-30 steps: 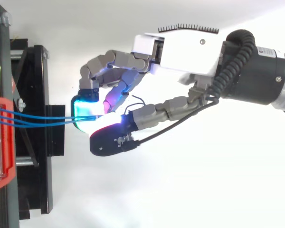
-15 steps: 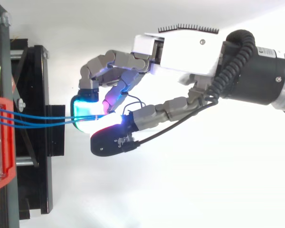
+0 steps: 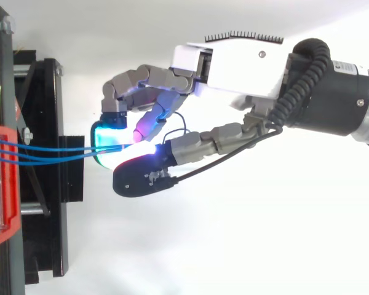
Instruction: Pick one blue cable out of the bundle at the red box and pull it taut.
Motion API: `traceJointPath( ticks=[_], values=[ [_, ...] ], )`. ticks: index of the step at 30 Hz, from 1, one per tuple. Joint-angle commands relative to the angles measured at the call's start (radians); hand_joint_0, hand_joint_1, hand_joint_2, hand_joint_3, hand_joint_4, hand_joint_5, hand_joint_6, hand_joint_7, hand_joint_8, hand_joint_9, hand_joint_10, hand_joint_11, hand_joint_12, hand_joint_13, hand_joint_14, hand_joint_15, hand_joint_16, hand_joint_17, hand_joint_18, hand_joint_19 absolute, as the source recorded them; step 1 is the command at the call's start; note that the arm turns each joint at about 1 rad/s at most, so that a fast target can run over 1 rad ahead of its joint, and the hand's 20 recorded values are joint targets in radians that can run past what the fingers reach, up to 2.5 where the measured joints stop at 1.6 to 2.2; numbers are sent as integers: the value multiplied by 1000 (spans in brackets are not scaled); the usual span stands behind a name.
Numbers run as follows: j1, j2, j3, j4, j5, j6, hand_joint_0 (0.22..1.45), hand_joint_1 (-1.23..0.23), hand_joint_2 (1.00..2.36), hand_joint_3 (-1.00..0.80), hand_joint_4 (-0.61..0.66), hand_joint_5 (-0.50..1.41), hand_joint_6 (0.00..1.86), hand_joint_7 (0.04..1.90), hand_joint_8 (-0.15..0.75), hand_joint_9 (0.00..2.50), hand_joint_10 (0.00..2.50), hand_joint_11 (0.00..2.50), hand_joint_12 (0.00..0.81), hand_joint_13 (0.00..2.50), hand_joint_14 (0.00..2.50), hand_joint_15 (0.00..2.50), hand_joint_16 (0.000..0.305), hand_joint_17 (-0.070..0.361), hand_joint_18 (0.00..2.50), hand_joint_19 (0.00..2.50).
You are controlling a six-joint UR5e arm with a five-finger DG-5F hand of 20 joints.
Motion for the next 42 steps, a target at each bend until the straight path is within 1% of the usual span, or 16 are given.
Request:
traceJointPath(
  ticks=[1, 3, 5, 6, 7, 9, 12, 13, 16, 20, 28, 33, 37, 42],
  values=[
    [0, 0, -1, 0, -1, 0, 519, -666, 1012, -265, 125, -23, 674, 1259, 288, 936, 7, 302, 355, 375, 5, 125, 53, 118, 330, 218],
    [0, 0, -1, 0, -1, 0, 509, -677, 1012, -295, 119, -28, 680, 1247, 272, 920, 10, 299, 341, 361, 6, 128, 49, 111, 308, 229],
    [-1, 0, -1, 0, 1, 0, 497, -688, 1009, -356, 134, -27, 678, 1215, 278, 914, 7, 288, 345, 363, 5, 131, 50, 113, 307, 223],
    [0, 0, 1, 0, 1, 0, 496, -686, 1008, -367, 146, -23, 663, 1228, 275, 914, 8, 282, 346, 362, 7, 127, 50, 113, 305, 227],
    [0, 0, 1, 0, 1, 0, 498, -685, 1008, -378, 158, -19, 629, 1288, 275, 913, 7, 279, 345, 362, 5, 124, 50, 113, 304, 228],
    [-1, 0, 1, 0, 1, 0, 502, -681, 1008, -377, 175, -15, 610, 1304, 270, 913, 6, 270, 344, 360, 4, 118, 50, 112, 303, 225],
    [-1, 0, -1, 0, 1, 0, 520, -662, 1011, -334, 182, -10, 570, 1377, 263, 907, 7, 272, 337, 355, 4, 113, 49, 110, 295, 229],
    [-1, 0, 1, 0, 1, 0, 536, -653, 1013, -293, 182, -9, 563, 1387, 259, 907, 7, 270, 333, 351, 4, 115, 48, 108, 289, 238],
    [0, 0, 1, 0, 1, 0, 563, -636, 1014, -197, 204, -3, 553, 1393, 283, 944, 6, 266, 356, 377, 4, 112, 53, 120, 339, 215],
    [0, 0, 1, 0, -1, 0, 563, -627, 1014, -137, 210, 3, 538, 1416, 289, 960, 6, 263, 370, 391, 3, 104, 56, 127, 362, 211],
    [-1, 0, -1, 0, 1, 0, 564, -595, 1007, -138, 230, 10, 500, 1441, 304, 974, 5, 245, 386, 399, 3, 98, 60, 135, 376, 202],
    [0, 0, -1, 0, -1, 0, 589, -630, 1009, -117, 284, 6, 501, 1403, 299, 977, 8, 250, 377, 397, 4, 98, 58, 130, 371, 199],
    [-1, 0, 1, 0, -1, 0, 609, -661, 1006, -83, 344, 3, 501, 1374, 320, 979, 8, 273, 379, 405, 3, 96, 58, 131, 389, 191],
    [0, 0, 1, 0, -1, 0, 616, -672, 1010, -87, 360, -2, 502, 1372, 325, 972, 6, 292, 372, 406, 3, 106, 56, 126, 381, 187]
  ],
)
